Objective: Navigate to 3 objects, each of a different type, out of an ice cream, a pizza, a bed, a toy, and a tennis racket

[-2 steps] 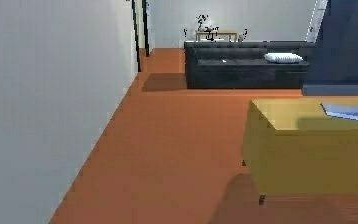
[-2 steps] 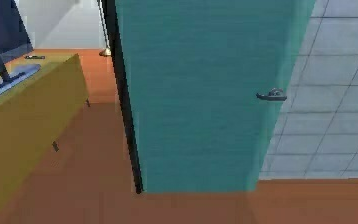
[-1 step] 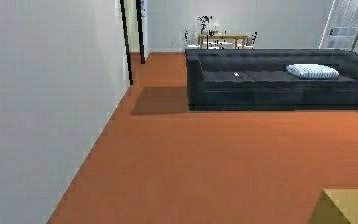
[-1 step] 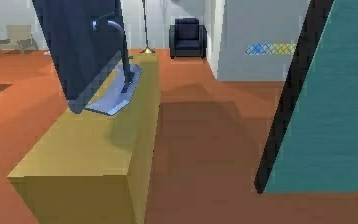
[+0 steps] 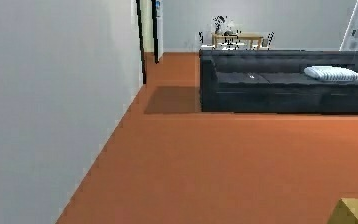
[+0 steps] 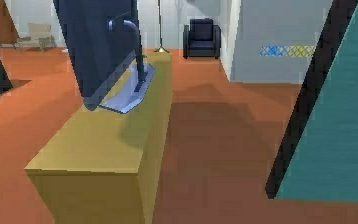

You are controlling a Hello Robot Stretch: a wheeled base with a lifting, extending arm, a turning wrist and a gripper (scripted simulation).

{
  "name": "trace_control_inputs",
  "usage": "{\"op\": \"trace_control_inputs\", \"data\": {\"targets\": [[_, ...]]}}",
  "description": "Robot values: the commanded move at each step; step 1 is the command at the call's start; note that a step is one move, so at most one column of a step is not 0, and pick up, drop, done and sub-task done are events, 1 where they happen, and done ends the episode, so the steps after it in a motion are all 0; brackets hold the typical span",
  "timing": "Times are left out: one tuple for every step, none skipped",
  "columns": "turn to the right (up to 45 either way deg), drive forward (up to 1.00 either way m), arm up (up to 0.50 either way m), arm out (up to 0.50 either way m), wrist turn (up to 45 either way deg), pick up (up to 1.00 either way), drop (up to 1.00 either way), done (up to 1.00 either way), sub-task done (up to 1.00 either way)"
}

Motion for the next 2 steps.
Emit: {"op": "trace_control_inputs", "data": {"targets": [[0.0,0.90,0.00,0.00,0.0,0.00,0.00,0.00,0.00],[45.0,0.00,0.00,0.00,0.0,0.00,0.00,0.00,0.00]]}}
